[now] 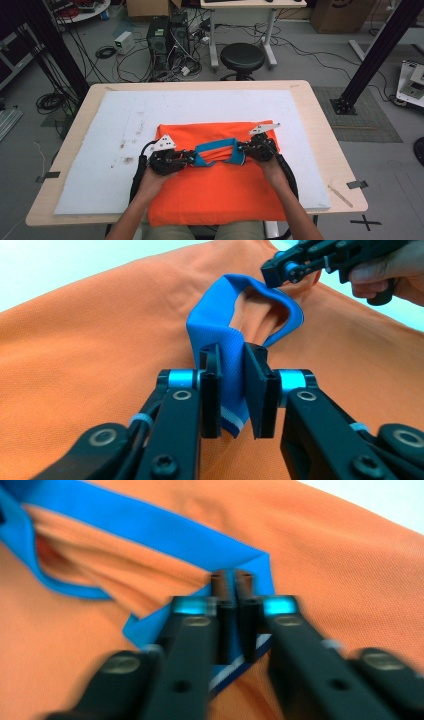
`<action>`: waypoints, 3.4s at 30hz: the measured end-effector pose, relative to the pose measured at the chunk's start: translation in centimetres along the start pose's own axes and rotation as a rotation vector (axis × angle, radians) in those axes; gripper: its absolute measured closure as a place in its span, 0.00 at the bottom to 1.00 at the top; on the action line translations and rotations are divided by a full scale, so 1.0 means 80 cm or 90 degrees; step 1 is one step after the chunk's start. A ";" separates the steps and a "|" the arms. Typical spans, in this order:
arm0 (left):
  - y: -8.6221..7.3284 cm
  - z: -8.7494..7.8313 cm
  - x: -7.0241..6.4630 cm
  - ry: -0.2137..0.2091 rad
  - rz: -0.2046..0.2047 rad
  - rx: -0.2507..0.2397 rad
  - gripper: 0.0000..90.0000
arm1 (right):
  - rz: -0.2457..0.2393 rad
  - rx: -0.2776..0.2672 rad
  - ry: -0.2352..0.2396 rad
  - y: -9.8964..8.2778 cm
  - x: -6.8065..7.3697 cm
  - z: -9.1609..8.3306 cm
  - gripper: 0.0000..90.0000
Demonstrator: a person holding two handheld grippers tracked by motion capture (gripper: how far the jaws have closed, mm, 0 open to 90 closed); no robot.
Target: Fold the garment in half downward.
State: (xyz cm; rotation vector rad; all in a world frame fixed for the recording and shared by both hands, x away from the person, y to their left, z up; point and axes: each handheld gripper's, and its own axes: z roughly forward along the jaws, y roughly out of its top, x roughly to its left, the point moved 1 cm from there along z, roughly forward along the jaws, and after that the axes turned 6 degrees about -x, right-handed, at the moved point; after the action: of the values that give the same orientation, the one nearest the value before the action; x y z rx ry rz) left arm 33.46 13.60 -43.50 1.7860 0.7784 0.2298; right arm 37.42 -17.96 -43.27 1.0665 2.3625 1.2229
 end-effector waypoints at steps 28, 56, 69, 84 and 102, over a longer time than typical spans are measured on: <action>-0.001 0.014 -0.015 0.022 0.019 0.009 0.89 | 0.080 0.006 -0.036 0.015 -0.005 0.021 0.39; -0.013 0.024 -0.006 -0.050 -0.065 0.054 0.53 | 0.026 -0.079 0.013 -0.028 0.012 -0.056 0.82; -0.027 0.005 -0.030 -0.177 -0.026 0.110 0.54 | 0.074 -0.113 -0.045 -0.020 -0.015 -0.075 0.69; -0.022 -0.065 0.012 0.098 -0.040 -0.018 0.51 | 0.041 -0.041 -0.063 -0.054 -0.004 -0.061 0.71; -0.056 -0.070 0.025 0.261 -0.041 0.082 0.63 | 0.020 0.016 -0.179 -0.101 -0.020 -0.087 0.81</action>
State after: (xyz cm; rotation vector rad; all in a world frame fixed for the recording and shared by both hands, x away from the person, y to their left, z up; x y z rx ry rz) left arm 30.38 19.90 -46.00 1.8553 1.1612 0.5229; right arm 30.84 -26.18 -45.63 1.2016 2.1583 0.9826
